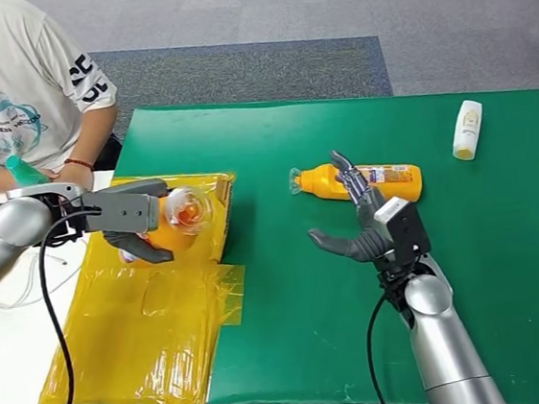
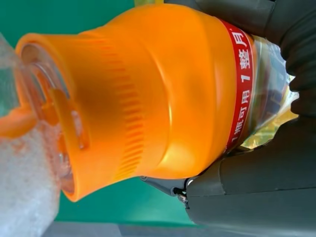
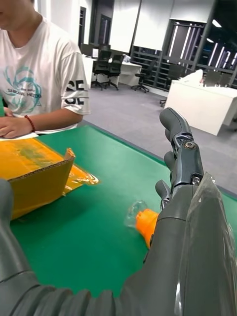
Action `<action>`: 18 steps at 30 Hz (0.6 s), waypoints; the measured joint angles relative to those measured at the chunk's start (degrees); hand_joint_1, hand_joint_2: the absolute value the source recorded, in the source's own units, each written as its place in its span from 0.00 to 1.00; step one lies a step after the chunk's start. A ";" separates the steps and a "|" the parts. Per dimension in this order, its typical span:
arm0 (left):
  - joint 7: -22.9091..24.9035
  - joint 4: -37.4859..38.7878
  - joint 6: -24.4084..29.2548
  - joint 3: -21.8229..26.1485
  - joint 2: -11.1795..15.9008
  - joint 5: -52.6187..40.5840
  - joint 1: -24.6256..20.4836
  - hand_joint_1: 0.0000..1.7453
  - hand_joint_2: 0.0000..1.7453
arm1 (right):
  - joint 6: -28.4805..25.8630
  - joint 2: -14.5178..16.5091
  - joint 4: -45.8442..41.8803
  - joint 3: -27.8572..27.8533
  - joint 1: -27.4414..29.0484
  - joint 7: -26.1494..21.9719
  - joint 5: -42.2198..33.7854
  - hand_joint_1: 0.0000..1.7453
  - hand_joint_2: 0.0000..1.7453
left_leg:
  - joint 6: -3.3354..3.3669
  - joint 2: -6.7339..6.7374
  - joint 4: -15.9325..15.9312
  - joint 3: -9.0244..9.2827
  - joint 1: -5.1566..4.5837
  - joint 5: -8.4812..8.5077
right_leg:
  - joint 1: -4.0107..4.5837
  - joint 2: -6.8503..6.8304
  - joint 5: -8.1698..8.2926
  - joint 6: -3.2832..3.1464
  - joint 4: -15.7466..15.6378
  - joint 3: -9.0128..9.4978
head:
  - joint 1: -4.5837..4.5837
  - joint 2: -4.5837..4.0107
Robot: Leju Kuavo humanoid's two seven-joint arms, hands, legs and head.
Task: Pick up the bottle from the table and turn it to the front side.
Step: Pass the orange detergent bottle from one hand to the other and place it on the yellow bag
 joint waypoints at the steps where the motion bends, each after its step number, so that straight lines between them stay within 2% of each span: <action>1: 0.10 -0.25 -0.96 -0.62 0.56 1.91 -0.83 1.00 1.00 | 0.01 0.03 0.41 0.22 -0.30 -0.12 -0.08 0.00 1.00 | 0.00 0.00 0.00 -0.01 0.00 0.00 | 0.00 0.00 0.00 0.00 0.00 0.00 | 0.00 0.01; 9: 1.25 -0.88 -5.20 -6.23 3.31 15.39 -6.63 1.00 1.00 | 0.13 0.52 2.82 1.93 -2.47 -0.62 -0.65 0.00 1.00 | 0.00 -0.01 0.00 -0.03 0.00 0.00 | -0.01 -0.01 0.01 0.00 0.00 -0.01 | 0.00 -0.01; 18: 2.45 -0.86 -6.30 -11.98 4.38 19.69 -9.96 1.00 1.00 | 0.38 1.00 4.70 3.13 -3.78 -0.70 -0.88 0.00 1.00 | 0.00 -0.01 0.00 -0.05 0.00 0.00 | -0.01 -0.01 0.01 0.00 0.00 -0.03 | 0.00 -0.01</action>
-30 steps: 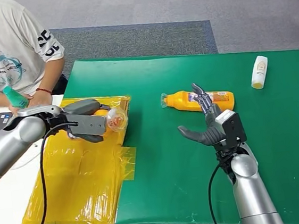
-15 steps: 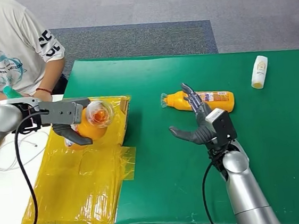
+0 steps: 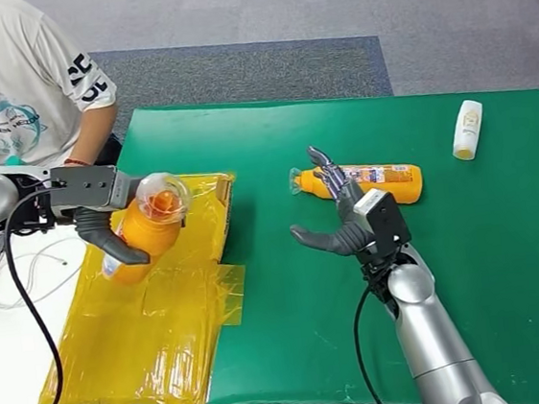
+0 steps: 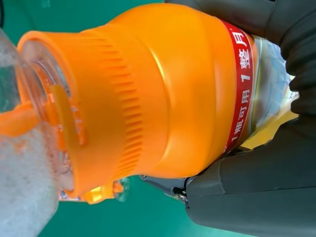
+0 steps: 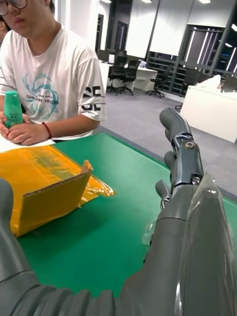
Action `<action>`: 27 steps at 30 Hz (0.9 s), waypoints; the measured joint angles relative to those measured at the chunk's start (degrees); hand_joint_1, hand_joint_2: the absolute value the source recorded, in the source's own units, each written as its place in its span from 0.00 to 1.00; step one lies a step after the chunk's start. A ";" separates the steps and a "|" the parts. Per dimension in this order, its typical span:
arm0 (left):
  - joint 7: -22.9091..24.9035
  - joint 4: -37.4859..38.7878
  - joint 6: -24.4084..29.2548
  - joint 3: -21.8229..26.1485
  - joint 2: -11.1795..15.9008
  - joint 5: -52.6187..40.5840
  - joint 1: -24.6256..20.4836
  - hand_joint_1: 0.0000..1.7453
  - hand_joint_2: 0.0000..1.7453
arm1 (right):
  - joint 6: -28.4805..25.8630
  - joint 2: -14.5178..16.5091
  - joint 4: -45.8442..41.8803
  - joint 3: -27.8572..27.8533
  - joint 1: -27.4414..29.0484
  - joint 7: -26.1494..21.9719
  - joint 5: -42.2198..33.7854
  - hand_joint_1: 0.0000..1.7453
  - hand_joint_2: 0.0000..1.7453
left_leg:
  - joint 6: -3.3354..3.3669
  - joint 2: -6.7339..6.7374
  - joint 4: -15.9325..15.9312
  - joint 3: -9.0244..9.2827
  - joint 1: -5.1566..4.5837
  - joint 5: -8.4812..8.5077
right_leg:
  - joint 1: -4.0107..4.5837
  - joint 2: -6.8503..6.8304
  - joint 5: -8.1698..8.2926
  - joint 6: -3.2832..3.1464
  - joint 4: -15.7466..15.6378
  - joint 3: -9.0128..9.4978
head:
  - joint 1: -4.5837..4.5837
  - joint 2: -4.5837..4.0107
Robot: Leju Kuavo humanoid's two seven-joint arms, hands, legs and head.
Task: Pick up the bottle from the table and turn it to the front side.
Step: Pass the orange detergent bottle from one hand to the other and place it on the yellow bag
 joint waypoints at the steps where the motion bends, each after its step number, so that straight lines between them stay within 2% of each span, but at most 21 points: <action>1: 0.20 0.02 0.07 -0.51 0.01 -0.02 -0.11 1.00 1.00 | 0.08 0.06 0.13 0.07 -0.12 0.00 0.01 0.00 1.00 | 0.00 0.00 0.00 0.00 0.00 0.00 | 0.00 0.00 0.00 0.00 0.00 0.00 | -0.01 0.00; 6: 0.52 1.37 1.04 -3.72 -0.45 -1.43 -0.15 1.00 1.00 | 0.45 0.60 0.37 0.53 -0.51 0.13 0.06 0.00 1.00 | 0.00 0.00 0.00 0.00 0.00 0.00 | 0.00 0.00 0.00 0.00 -0.01 -0.01 | 0.00 0.00; 14: -2.87 6.39 3.28 -7.74 -2.38 -5.87 2.06 1.00 1.00 | 0.45 1.33 0.38 1.42 -0.69 0.41 0.24 0.00 1.00 | 0.00 0.00 0.00 -0.01 0.00 0.00 | 0.00 0.01 0.00 0.00 -0.01 -0.02 | 0.01 0.00; 27: -3.56 11.10 6.97 -8.01 -5.29 -15.83 6.71 1.00 1.00 | 0.24 1.47 0.36 1.82 -0.62 1.14 1.22 0.00 1.00 | 0.00 0.00 0.00 -0.02 0.00 0.00 | 0.00 0.00 0.01 0.00 -0.01 -0.04 | -0.01 0.00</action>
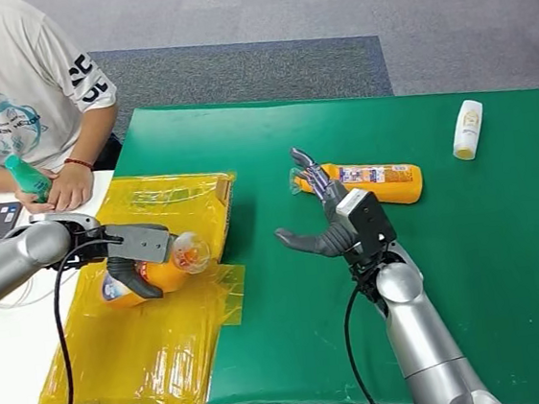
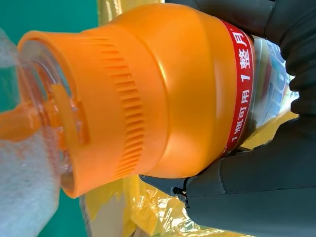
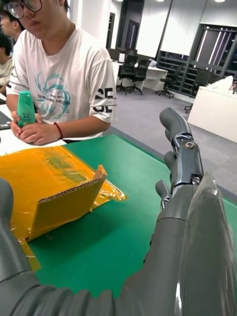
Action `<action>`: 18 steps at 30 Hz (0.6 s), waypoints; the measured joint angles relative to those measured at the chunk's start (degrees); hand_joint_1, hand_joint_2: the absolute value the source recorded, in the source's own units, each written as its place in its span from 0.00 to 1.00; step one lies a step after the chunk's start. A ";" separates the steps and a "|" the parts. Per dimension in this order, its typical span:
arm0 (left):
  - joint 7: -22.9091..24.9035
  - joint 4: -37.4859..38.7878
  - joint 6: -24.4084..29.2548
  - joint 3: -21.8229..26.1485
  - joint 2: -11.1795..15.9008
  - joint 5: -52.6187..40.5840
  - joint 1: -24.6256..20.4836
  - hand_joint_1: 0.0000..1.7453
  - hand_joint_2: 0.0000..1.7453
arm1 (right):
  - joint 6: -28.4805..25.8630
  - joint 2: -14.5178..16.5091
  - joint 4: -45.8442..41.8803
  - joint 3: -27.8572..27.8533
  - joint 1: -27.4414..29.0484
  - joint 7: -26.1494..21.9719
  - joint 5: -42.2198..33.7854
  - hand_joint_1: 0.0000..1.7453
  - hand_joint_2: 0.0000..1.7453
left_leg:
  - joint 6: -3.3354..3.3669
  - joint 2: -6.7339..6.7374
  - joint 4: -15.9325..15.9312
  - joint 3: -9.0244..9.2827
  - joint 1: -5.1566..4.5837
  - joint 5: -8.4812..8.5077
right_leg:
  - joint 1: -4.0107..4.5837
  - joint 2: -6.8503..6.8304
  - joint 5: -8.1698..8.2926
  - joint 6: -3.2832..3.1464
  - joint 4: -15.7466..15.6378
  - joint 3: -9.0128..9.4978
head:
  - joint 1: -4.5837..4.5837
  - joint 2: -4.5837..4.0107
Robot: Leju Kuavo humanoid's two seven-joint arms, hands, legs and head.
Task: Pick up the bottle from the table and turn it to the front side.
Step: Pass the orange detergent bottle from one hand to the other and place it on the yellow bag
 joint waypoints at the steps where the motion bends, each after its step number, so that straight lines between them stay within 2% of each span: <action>1: 0.01 0.25 0.24 0.07 -0.23 -0.88 0.26 1.00 1.00 | -0.03 0.00 -0.02 0.00 0.02 0.03 0.08 0.00 1.00 | 0.00 0.00 0.00 0.00 0.00 0.00 | 0.00 0.00 0.00 0.00 0.00 0.00 | -0.01 -0.01; 9: 0.18 1.20 2.04 0.91 -1.84 -7.80 1.39 1.00 1.00 | -0.42 0.00 -0.61 -0.02 0.24 0.26 1.10 0.00 1.00 | 0.00 0.00 0.00 0.01 0.00 0.00 | -0.01 0.00 0.02 -0.02 0.00 0.02 | 0.00 0.01; 18: 0.15 1.18 4.04 2.33 -2.48 -11.34 3.11 1.00 1.00 | -0.56 0.00 -1.83 -0.11 0.69 0.37 1.74 0.00 1.00 | -0.06 0.00 0.00 0.05 0.00 0.05 | 0.00 0.00 0.07 -0.07 0.01 0.03 | 0.01 0.00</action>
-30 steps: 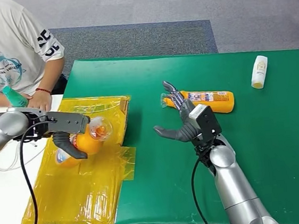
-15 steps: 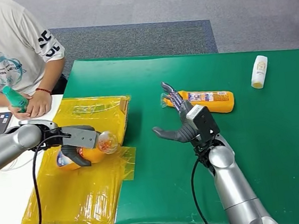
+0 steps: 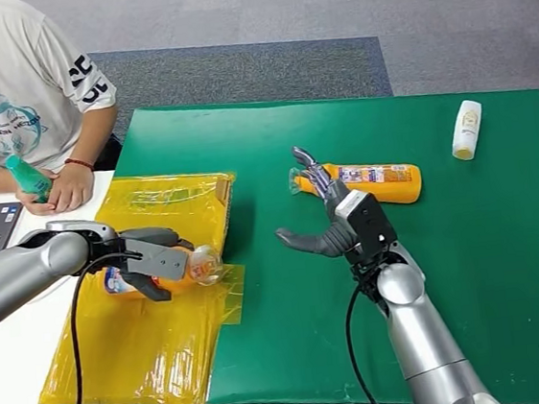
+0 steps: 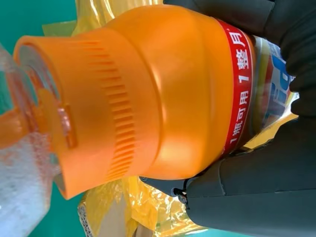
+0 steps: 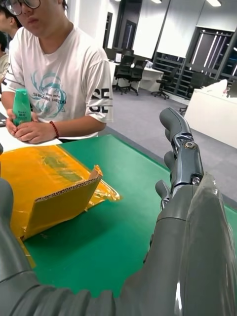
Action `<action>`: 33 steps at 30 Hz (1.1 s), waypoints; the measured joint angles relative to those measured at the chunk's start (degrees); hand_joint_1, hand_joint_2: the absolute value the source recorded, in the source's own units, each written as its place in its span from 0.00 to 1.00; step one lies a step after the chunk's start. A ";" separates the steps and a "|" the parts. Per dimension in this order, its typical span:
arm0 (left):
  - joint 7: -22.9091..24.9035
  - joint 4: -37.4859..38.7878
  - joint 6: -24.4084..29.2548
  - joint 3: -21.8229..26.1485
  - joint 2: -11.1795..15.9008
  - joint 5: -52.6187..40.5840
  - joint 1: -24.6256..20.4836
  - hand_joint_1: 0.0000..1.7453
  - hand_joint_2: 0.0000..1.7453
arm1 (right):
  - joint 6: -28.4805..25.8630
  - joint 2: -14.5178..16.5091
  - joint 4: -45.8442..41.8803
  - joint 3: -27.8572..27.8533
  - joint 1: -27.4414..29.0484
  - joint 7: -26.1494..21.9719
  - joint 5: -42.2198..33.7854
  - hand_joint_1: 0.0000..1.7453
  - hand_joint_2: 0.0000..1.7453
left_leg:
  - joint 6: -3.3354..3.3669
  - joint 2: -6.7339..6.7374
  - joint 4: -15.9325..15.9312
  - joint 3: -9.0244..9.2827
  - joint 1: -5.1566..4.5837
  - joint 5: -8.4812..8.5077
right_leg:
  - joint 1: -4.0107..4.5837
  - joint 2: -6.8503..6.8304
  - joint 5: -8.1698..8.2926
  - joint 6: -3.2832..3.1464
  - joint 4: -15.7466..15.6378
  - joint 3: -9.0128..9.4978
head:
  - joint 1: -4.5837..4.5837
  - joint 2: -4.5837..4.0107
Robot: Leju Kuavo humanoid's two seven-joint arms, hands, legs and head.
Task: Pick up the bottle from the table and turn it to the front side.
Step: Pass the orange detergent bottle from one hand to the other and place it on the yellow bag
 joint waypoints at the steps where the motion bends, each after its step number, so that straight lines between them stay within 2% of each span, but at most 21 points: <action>1: -0.04 -0.02 0.33 0.43 -0.03 -0.42 0.33 1.00 1.00 | -0.01 0.00 -0.15 -0.01 0.09 0.03 0.12 0.00 1.00 | 0.00 0.00 0.00 0.00 0.00 0.00 | 0.00 0.00 0.00 0.00 0.00 0.01 | 0.00 0.00; 12: -1.13 -0.42 2.92 5.87 0.48 -3.03 3.51 1.00 1.00 | -0.37 0.00 -0.42 -0.02 0.78 -0.39 1.20 0.00 1.00 | 0.05 0.00 0.00 0.01 0.00 0.05 | 0.00 -0.01 0.03 0.00 0.00 0.02 | 0.00 -0.01; 13: -1.15 -0.42 3.11 6.38 0.44 -3.24 3.77 0.97 1.00 | -0.40 0.00 -0.42 -0.01 0.82 -0.39 1.20 0.00 1.00 | 0.05 0.00 0.00 0.01 0.00 0.05 | 0.00 -0.01 0.03 0.00 0.00 0.02 | 0.00 -0.01; 17: -1.16 -0.42 3.50 7.81 0.13 -3.67 4.60 0.03 1.00 | -0.44 0.00 -0.42 0.01 1.02 -0.39 1.22 0.00 1.00 | 0.05 -0.01 0.00 0.01 0.00 0.05 | 0.00 -0.01 0.03 0.00 -0.01 0.02 | 0.01 0.00; 19: -1.16 -0.42 3.75 8.48 -0.12 -3.78 5.15 0.00 1.00 | -0.50 0.00 -0.42 0.03 1.12 -0.39 1.22 0.00 1.00 | 0.05 -0.01 0.00 0.00 0.00 0.05 | 0.00 -0.01 0.03 0.00 -0.01 0.02 | 0.00 -0.01; 33: -1.82 -0.42 3.02 13.42 -1.20 -5.16 8.06 0.00 1.00 | -0.95 -0.01 -0.42 0.05 1.56 -0.44 1.24 0.00 1.00 | 0.05 0.00 0.00 0.00 0.00 0.05 | 0.00 0.00 0.03 0.00 -0.01 0.00 | 0.01 0.01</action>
